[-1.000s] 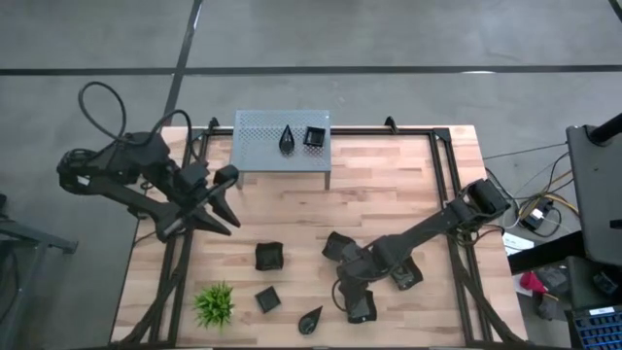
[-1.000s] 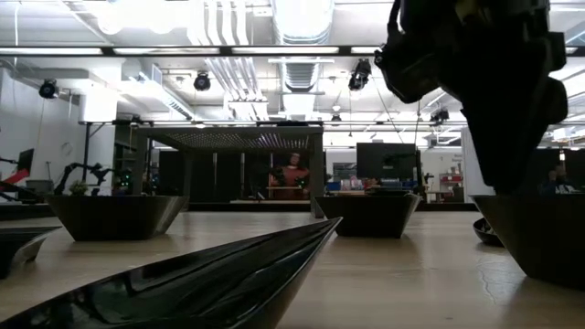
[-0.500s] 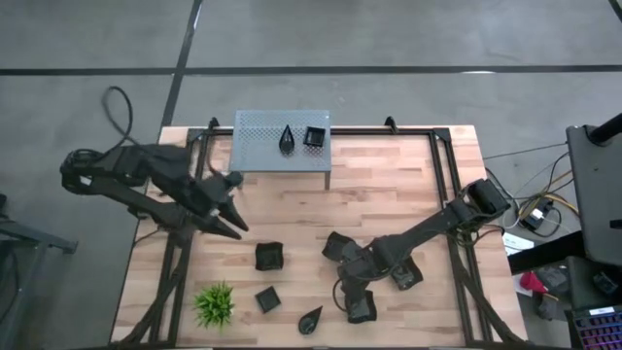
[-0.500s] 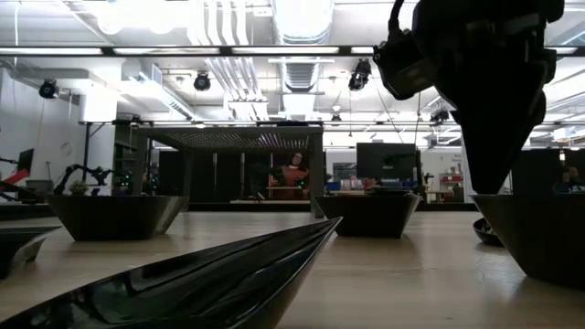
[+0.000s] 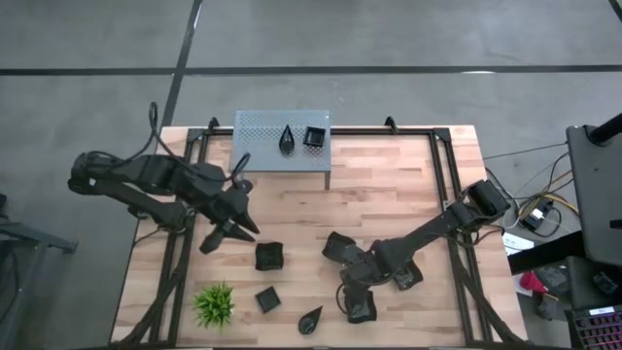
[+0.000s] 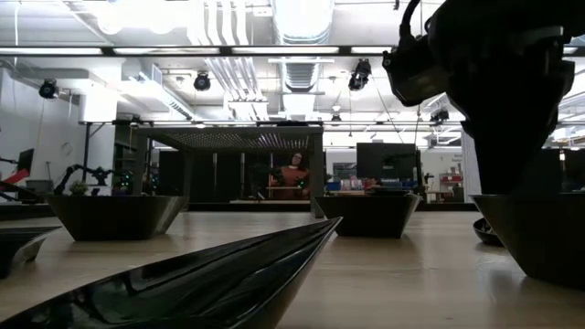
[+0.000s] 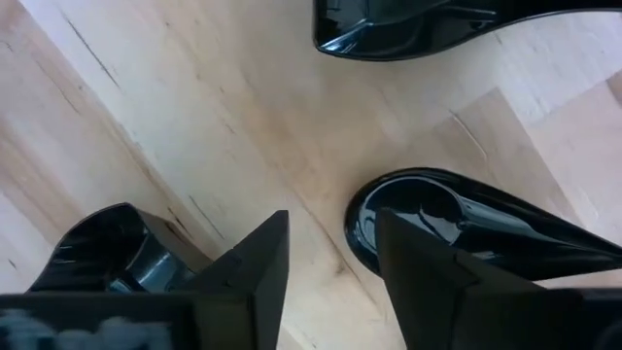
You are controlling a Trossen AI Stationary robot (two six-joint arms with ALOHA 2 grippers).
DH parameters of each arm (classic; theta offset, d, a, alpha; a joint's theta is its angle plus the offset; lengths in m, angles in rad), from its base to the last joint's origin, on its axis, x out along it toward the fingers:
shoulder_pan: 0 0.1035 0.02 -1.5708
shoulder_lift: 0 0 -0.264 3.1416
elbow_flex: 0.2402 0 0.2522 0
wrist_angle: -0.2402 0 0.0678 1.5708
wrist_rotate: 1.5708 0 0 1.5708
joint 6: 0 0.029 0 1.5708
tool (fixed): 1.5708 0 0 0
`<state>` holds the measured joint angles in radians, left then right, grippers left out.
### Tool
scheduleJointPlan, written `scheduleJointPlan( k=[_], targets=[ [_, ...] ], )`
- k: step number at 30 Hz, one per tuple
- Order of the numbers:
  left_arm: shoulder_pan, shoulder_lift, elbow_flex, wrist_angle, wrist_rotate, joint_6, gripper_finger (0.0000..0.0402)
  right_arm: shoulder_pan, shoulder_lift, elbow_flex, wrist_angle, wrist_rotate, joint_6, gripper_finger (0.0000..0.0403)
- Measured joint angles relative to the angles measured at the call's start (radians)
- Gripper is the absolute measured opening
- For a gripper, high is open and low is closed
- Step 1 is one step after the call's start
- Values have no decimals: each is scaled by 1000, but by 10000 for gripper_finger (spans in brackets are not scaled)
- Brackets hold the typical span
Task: Pick & Place Mini shaped plates
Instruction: Stack the middle right drop-shaped plate on the other drop plate on the shelf
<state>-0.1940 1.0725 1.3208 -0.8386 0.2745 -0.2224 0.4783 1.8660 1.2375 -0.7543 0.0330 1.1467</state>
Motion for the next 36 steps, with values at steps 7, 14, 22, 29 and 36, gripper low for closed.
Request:
scheduleJointPlan(
  k=[7,14,22,29,36],
  targets=[
    [0,0,-1,1,-3,13,96,0,1,-19,5,0,2,168],
    [1,1,-1,4,-7,14,96,16,2,-45,13,-3,21,158],
    [1,1,-1,28,-7,11,96,19,2,-79,39,-4,-29,153],
    [1,1,-2,55,-7,2,96,19,-3,-117,50,-3,-32,152],
    [1,1,-1,71,-7,-8,96,19,-5,-133,78,-2,-56,123]
  ],
)
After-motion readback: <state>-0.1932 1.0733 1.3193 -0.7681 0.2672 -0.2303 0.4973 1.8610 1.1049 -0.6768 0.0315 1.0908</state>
